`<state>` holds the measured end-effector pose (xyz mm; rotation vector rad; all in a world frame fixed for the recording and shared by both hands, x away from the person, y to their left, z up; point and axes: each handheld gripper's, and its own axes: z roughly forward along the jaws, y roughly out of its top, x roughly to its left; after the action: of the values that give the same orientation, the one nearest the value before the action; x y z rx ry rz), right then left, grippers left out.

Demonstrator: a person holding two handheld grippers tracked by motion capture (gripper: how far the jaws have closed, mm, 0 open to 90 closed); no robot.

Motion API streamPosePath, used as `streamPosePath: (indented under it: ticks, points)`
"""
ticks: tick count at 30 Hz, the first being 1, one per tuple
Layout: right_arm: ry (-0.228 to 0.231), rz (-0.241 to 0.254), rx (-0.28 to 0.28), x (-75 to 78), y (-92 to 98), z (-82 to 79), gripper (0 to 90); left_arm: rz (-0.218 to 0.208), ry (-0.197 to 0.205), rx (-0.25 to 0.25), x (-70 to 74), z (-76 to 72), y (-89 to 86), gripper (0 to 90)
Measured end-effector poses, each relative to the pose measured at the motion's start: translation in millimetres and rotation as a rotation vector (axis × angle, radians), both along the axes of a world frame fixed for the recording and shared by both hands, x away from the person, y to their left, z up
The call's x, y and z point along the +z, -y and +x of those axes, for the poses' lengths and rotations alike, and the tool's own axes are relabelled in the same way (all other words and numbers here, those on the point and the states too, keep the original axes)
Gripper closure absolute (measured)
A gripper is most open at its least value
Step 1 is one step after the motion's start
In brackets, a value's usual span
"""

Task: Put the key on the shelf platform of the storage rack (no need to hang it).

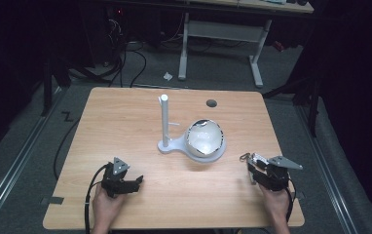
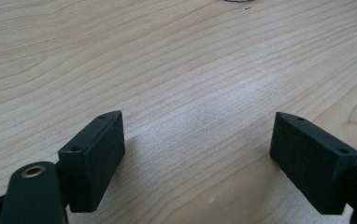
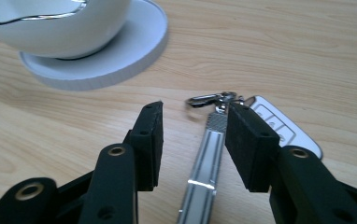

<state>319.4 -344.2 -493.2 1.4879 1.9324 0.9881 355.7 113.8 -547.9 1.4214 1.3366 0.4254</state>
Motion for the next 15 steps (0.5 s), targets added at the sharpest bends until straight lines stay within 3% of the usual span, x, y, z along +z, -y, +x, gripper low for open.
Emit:
streamPosePath:
  ticks: [6,15]
  points:
    - [-0.035,0.001,-0.028,-6.5,9.2,9.2,59.4,0.000,0.000,0.000,0.0,0.0,0.0,18.4]
    - [-0.077,-0.015,-0.030,-14.5,7.4,22.0,59.9,0.000,0.000,0.000,0.0,0.0,0.0,18.4]
